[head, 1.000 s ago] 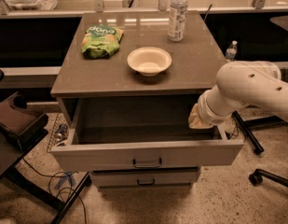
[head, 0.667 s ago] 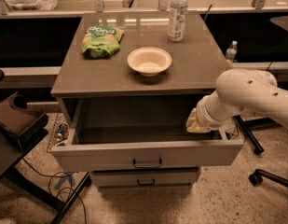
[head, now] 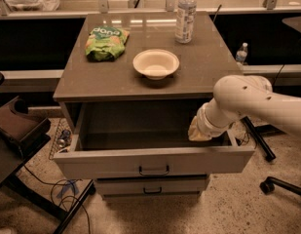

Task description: Open top drawer

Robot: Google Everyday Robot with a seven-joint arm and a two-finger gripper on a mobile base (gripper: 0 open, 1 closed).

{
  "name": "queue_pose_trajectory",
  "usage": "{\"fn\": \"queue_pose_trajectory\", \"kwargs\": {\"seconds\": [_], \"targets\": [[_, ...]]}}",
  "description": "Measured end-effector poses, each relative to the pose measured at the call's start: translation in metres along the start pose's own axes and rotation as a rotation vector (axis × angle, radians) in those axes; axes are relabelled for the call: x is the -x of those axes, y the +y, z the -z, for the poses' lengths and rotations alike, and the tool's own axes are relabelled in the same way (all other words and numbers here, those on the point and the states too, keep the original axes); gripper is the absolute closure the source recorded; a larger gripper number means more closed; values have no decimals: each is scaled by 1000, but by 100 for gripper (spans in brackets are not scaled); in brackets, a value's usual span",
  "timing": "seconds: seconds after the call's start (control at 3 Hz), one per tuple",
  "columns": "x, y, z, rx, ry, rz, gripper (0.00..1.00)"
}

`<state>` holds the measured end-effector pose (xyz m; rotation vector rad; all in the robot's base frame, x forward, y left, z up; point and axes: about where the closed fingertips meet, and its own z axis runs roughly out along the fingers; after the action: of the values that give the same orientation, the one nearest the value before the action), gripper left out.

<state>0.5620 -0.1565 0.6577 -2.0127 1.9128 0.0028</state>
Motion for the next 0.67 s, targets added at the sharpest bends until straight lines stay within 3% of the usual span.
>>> {"fn": "queue_pose_trajectory", "kwargs": {"seconds": [0.67], "targets": [[-9, 4, -29, 63, 10, -27, 100]]}}
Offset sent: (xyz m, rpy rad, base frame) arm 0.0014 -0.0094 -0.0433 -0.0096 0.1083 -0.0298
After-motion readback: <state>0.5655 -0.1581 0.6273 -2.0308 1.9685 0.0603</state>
